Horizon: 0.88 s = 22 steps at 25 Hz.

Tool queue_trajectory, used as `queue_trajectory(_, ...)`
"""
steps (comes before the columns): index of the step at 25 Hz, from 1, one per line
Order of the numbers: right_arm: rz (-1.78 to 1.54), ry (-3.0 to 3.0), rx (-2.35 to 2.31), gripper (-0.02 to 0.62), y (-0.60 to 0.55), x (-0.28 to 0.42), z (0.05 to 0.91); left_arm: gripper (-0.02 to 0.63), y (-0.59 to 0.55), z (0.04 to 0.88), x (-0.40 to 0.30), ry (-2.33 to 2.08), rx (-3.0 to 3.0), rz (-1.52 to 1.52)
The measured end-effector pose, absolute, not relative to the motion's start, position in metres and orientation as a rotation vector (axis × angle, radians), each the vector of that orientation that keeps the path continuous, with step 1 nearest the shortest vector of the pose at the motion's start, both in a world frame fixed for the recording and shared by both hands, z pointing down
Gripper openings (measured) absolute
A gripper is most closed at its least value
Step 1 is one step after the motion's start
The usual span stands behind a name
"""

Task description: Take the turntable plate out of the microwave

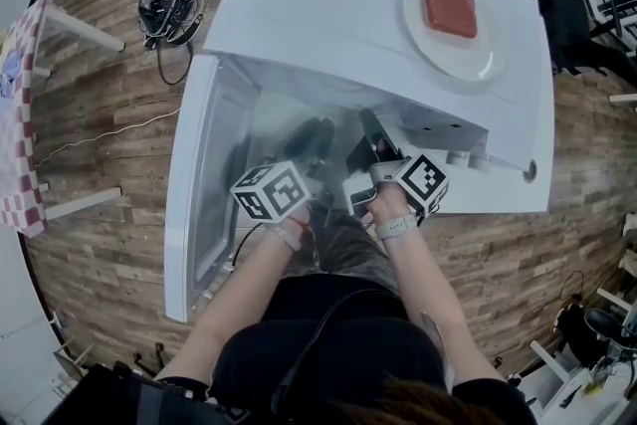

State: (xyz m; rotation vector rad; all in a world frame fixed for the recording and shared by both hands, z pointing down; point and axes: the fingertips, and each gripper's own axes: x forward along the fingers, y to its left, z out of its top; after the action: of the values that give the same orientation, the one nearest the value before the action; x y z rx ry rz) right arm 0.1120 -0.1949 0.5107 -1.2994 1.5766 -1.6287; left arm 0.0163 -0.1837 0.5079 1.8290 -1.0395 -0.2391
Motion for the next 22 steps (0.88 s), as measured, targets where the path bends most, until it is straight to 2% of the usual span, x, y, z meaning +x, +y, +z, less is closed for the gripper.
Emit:
queue_trajectory(14, -1.64, 1.566, -1.233, 0.051, -0.184, 0.107, 0.507, 0.121, -0.185, 0.506, 0.017, -0.917, 1.661, -0.447)
queue_trajectory(22, -1.655, 1.608, -1.198, 0.051, -0.167, 0.099, 0.508, 0.121, -0.185, 0.512, 0.019, -0.901, 1.596, -0.465)
